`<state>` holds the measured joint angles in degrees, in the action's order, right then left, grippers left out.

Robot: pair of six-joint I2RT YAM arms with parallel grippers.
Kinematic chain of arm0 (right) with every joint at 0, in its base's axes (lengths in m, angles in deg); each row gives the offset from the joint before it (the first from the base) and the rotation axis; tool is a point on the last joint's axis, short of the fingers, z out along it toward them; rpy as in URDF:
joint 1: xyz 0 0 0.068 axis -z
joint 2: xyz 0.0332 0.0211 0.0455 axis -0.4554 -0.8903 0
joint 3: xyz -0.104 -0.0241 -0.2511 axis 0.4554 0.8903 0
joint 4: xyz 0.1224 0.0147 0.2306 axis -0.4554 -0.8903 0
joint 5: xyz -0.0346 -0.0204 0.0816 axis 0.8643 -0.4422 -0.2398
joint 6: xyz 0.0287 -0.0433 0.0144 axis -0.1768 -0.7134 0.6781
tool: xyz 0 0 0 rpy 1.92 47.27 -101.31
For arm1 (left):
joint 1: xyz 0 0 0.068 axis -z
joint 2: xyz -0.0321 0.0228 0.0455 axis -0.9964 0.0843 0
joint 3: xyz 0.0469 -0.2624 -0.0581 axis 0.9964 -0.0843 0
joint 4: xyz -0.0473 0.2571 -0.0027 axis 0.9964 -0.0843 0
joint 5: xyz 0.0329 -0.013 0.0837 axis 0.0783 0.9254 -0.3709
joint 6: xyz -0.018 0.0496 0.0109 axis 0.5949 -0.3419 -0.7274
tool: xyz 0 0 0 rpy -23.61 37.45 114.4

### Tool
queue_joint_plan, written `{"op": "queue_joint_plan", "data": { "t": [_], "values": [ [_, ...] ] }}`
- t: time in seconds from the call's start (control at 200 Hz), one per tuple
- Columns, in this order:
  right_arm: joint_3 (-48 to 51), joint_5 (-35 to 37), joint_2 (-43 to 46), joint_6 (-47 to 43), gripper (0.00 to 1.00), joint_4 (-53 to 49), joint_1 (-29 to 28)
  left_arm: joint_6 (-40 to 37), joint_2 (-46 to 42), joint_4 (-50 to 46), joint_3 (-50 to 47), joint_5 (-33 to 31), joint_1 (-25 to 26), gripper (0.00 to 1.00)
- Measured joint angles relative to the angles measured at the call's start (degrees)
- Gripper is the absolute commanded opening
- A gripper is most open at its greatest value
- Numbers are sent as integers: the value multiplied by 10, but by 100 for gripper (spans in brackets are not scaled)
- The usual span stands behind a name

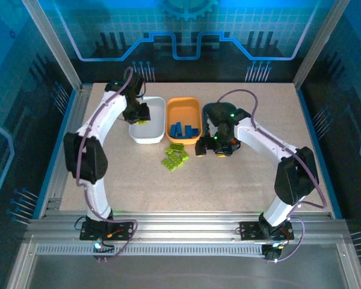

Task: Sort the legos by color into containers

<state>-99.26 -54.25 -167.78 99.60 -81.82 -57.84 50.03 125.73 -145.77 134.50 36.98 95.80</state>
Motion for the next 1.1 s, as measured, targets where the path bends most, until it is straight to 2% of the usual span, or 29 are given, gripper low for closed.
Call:
{"op": "queue_joint_plan", "data": {
  "t": [0.085,0.26,0.44,0.51,0.635,0.76,0.835,0.925,1.015,1.1],
  "values": [
    [1,2,1,3,83,0,-21,-9,66,-10,63,-5,-8,27],
    [24,10,24,10,85,-2,-40,-16,165,-40,156,-7,-8,43],
    [49,16,47,13,86,-4,-40,-24,172,-57,163,-7,-8,65],
    [57,17,48,13,86,-2,-40,-23,161,-55,152,-6,-8,67],
    [62,16,48,12,86,3,-40,-23,102,-49,88,-2,-7,67],
    [65,12,48,10,86,14,-36,-23,-12,-22,-29,3,15,68],
    [75,3,48,10,86,26,-24,-26,-87,4,-113,10,54,69],
    [96,-10,51,10,86,42,4,-36,-149,38,-209,21,125,74],
    [117,-19,61,10,86,51,33,-49,-161,71,-285,37,183,78],
    [128,-26,75,10,86,57,53,-59,-152,99,-338,43,205,81]
  ]
}}
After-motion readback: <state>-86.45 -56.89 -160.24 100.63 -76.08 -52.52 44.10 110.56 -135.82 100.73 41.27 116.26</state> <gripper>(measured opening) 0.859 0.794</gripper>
